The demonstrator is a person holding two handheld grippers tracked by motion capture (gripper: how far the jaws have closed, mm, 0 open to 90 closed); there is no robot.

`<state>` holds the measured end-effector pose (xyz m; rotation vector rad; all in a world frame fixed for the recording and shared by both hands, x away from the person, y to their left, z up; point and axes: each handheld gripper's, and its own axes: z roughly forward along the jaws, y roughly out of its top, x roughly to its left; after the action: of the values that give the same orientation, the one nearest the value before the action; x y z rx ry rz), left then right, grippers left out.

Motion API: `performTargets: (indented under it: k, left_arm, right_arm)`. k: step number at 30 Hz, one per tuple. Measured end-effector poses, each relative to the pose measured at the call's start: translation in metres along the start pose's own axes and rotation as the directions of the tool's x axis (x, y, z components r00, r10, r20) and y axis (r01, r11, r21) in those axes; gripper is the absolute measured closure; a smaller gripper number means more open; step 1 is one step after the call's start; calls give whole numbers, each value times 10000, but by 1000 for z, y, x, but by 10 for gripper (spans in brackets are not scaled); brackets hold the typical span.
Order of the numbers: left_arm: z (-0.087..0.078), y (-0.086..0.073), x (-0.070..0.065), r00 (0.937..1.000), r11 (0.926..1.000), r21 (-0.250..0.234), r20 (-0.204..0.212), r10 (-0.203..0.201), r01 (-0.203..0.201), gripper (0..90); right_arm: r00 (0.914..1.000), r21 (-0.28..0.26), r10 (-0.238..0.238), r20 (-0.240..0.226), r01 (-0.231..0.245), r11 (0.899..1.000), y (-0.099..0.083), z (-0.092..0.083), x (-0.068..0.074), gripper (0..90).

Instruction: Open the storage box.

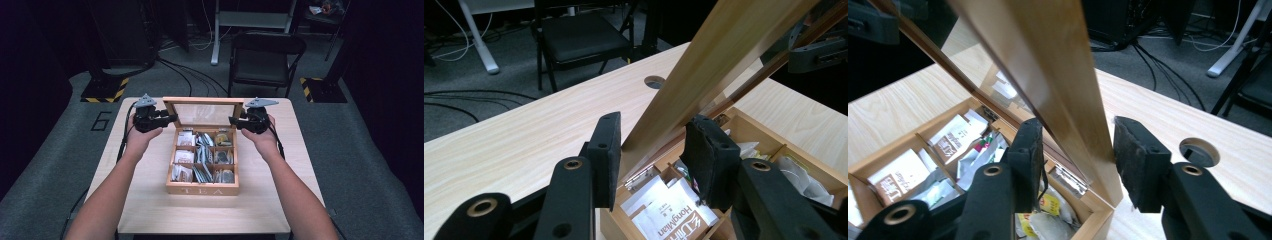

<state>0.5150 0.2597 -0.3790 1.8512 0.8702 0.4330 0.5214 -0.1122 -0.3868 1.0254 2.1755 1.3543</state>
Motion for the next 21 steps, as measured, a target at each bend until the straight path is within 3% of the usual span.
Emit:
performTargets:
  k: [17, 21]
  left_arm:
    - [8, 0, 6, 9993, 9988, -346, -114, -352, 348, 597]
    - [11, -2, 9, 9989, 9991, -76, -200, -430, 429, 605]
  right_arm:
    - [9996, 2, -269, 116, 269, 9996, 3, 4, -6, 609]
    - [9995, 0, -259, 201, 259, 9997, 5, 6, -8, 616]
